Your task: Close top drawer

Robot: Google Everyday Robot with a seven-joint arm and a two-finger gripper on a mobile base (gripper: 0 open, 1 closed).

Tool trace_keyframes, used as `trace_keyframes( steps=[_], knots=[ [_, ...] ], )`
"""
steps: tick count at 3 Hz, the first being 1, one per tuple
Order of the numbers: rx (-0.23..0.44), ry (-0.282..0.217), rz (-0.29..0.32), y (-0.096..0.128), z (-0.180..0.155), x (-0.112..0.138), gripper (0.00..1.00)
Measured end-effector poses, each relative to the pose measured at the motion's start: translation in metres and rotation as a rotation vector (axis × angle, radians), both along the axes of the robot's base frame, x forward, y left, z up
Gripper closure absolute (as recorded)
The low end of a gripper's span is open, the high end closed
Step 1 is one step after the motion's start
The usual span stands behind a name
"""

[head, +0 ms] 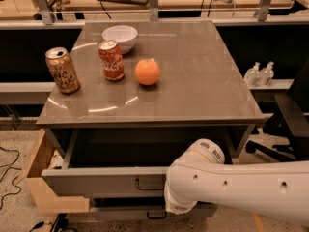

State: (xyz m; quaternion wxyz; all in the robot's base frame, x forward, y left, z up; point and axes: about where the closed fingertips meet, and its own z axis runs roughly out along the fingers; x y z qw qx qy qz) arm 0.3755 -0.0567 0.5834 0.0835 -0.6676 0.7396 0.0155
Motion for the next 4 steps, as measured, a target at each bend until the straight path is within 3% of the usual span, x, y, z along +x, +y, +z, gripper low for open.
trace_keyframes(
  steps=[1,3,4],
  knots=[
    [-0.011,0.006,-0.041,-0.012,-0.011,0.017,1.0],
    [0.004,0.016,-0.16,-0.06,-0.029,0.06,1.0],
    [0.01,0.012,-0.21,-0.08,-0.03,0.066,1.0]
  ],
)
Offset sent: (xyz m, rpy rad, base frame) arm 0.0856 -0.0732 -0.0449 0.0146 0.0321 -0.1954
